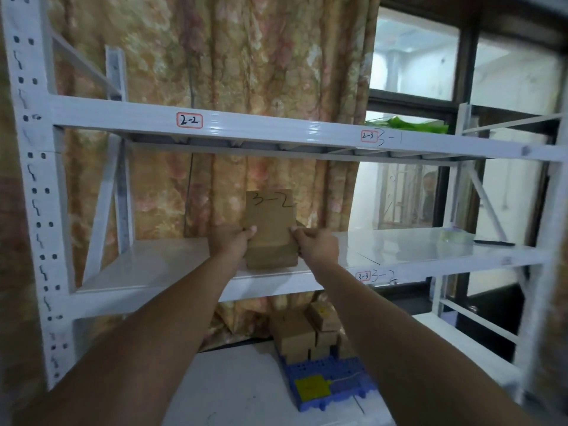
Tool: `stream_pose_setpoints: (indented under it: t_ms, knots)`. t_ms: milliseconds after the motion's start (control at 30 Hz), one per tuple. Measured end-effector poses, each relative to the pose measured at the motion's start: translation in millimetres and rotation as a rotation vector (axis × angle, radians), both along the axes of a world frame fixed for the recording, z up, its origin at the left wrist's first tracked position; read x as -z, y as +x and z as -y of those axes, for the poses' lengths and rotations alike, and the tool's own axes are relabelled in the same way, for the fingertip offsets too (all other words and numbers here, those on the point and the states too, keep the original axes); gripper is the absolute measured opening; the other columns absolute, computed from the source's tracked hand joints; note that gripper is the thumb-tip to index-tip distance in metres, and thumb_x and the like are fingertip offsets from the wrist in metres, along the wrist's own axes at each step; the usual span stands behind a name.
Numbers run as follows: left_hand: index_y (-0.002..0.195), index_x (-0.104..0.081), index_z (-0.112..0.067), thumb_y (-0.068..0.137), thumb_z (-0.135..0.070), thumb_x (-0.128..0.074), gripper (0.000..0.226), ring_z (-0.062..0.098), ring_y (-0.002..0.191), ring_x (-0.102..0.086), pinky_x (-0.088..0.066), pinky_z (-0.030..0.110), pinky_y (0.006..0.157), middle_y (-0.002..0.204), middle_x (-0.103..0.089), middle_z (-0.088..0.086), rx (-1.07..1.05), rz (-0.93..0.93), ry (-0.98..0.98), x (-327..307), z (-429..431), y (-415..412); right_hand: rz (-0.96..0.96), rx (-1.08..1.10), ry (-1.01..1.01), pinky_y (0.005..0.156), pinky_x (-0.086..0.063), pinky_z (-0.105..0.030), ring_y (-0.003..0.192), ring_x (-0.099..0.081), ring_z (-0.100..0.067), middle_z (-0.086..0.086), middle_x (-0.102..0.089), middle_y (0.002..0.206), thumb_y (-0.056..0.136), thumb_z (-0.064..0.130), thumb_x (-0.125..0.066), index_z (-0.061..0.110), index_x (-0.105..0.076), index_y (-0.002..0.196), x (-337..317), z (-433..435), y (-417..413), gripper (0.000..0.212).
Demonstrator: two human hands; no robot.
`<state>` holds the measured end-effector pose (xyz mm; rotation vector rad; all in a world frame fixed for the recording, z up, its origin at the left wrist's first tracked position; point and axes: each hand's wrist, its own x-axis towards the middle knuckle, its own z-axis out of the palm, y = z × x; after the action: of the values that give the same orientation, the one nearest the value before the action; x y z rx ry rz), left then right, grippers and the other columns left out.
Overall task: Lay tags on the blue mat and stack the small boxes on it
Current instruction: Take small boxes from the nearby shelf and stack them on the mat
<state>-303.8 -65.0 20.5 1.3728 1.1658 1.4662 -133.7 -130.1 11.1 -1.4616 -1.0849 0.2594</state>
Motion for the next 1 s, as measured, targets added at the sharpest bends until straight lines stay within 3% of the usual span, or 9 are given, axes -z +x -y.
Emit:
stream_pose_setpoints:
  t_ms: [100,200,300,433,567,700,767,900,1000]
  knots:
    - [0.063,-0.067,-0.013,0.081,-0.031,-0.082,0.03,0.029,0.082,-0.071,-0.06,0.048,0.083,0.08,-0.072,0.007,0.044,0.014,0.001,2.0,23.4,49.7,0.073,0.202,-0.022,0.079,-0.054,-0.03,0.083,-0.066,-0.025,-0.009,-0.075,0.092,0.094,0.049,-0.062,0.012,-0.079,0.107,-1.4,33.8,35.3,0.043]
    - [0.069,-0.067,-0.016,0.089,-0.029,-0.075,0.025,0.027,0.084,-0.068,-0.058,0.04,0.085,0.079,-0.068,0.004,0.164,0.027,-0.016,7.4,56.0,106.5,0.109,0.344,-0.029,0.058,-0.041,-0.02,0.069,-0.06,-0.019,-0.005,-0.072,0.079,0.096,0.046,-0.061,0.011,-0.081,0.101,3.4,77.5,81.0,0.04]
    - [0.089,-0.074,-0.013,0.086,-0.031,-0.077,0.018,0.027,0.089,-0.069,-0.058,0.04,0.087,0.092,-0.072,0.005,0.275,0.034,-0.034,15.6,83.2,168.4,0.094,0.432,-0.044,0.068,-0.048,-0.025,0.073,-0.065,-0.02,-0.007,-0.076,0.085,0.096,0.045,-0.061,0.01,-0.08,0.102,12.5,126.1,130.6,0.041]
    - [0.079,-0.074,-0.01,0.085,-0.035,-0.077,0.025,0.027,0.072,-0.069,-0.055,0.03,0.067,0.084,-0.072,0.009,0.36,-0.06,-0.021,25.9,132.8,251.7,0.12,0.591,-0.105,0.065,-0.041,-0.026,0.077,-0.067,-0.025,-0.011,-0.075,0.081,0.097,0.041,-0.059,0.01,-0.081,0.092,21.8,194.8,196.4,0.039]
    - [0.073,-0.073,-0.01,0.083,-0.037,-0.077,0.028,0.031,0.077,-0.07,-0.061,0.042,0.077,0.084,-0.074,0.011,0.448,-0.103,-0.033,42.3,181.0,333.8,0.072,0.69,-0.129,0.063,-0.054,-0.032,0.072,-0.069,-0.031,-0.015,-0.07,0.07,0.094,0.032,-0.062,0.005,-0.079,0.081,36.2,252.5,264.4,0.035]
    - [0.072,-0.064,-0.014,0.083,-0.035,-0.076,0.027,0.034,0.086,-0.07,-0.062,0.048,0.078,0.095,-0.073,0.013,0.532,-0.117,-0.078,59.2,223.7,415.7,0.069,0.749,-0.2,0.051,-0.04,-0.029,0.054,-0.06,-0.03,-0.014,-0.06,0.053,0.092,0.03,-0.062,0.002,-0.068,0.057,55.7,303.8,336.6,0.045]
    - [0.079,-0.066,-0.011,0.085,-0.033,-0.075,0.024,0.033,0.089,-0.068,-0.06,0.041,0.08,0.096,-0.07,0.011,0.558,-0.144,-0.08,68.5,242.8,455.0,0.053,0.787,-0.216,0.05,-0.038,-0.029,0.057,-0.062,-0.029,-0.007,-0.057,0.051,0.093,0.032,-0.064,0.01,-0.061,0.051,65.8,325.3,372.4,0.048]
    - [0.069,-0.065,-0.01,0.087,-0.036,-0.073,0.033,0.032,0.086,-0.069,-0.056,0.034,0.073,0.091,-0.072,0.013,0.6,-0.205,-0.124,95.8,265.6,522.2,0.003,0.811,-0.25,0.046,-0.045,-0.023,0.062,-0.067,-0.023,-0.008,-0.069,0.065,0.092,0.038,-0.065,0.011,-0.073,0.066,90.8,350.6,436.1,0.039]
    - [0.085,-0.07,-0.009,0.085,-0.038,-0.075,0.029,0.033,0.087,-0.07,-0.061,0.043,0.08,0.096,-0.073,0.012,0.59,-0.231,-0.18,120.4,267.4,557.9,-0.033,0.819,-0.295,0.043,-0.038,-0.018,0.064,-0.066,-0.016,-0.006,-0.071,0.076,0.09,0.044,-0.067,0.01,-0.076,0.081,112.1,354.2,471.4,0.036]
